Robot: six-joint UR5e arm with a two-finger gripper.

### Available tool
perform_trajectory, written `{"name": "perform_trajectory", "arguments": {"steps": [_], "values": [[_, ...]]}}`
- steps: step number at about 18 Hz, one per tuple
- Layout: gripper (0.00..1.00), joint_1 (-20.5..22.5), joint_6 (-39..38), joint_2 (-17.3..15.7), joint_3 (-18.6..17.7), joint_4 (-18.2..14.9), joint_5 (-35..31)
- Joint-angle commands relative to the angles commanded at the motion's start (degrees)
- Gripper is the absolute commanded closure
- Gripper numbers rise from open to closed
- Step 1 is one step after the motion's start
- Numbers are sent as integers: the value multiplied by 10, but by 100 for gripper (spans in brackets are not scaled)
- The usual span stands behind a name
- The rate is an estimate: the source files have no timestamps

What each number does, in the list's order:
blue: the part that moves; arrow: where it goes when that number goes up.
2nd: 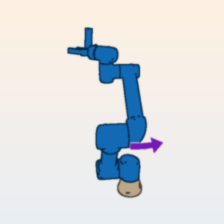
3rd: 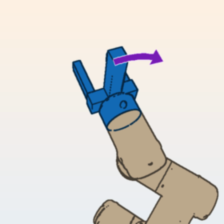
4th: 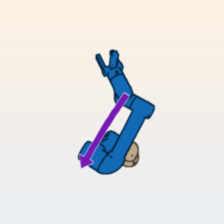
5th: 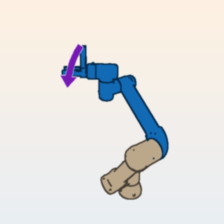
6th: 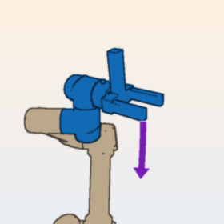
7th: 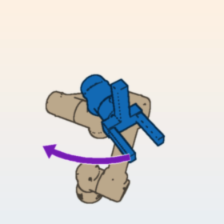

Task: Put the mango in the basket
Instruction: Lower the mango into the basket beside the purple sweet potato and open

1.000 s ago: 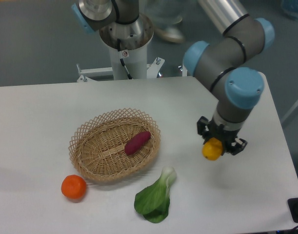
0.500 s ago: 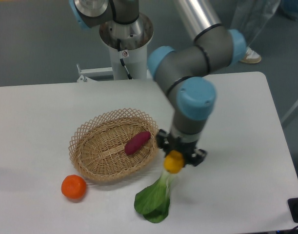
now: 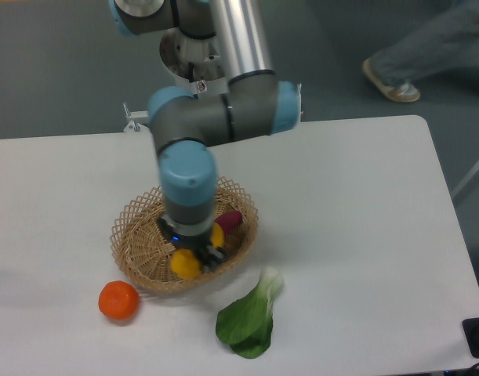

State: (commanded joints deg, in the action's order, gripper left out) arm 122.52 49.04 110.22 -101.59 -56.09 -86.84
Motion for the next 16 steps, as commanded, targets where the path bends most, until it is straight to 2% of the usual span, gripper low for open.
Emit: {"name": "perform_trajectory", "arguments": {"steps": [3, 7, 13, 16], "values": [[30, -11, -11, -3, -24, 12, 0], [0, -13, -45, 1, -26, 32, 1], [0, -7, -57, 4, -17, 34, -1], [0, 41, -50, -1, -3, 34, 3]]}}
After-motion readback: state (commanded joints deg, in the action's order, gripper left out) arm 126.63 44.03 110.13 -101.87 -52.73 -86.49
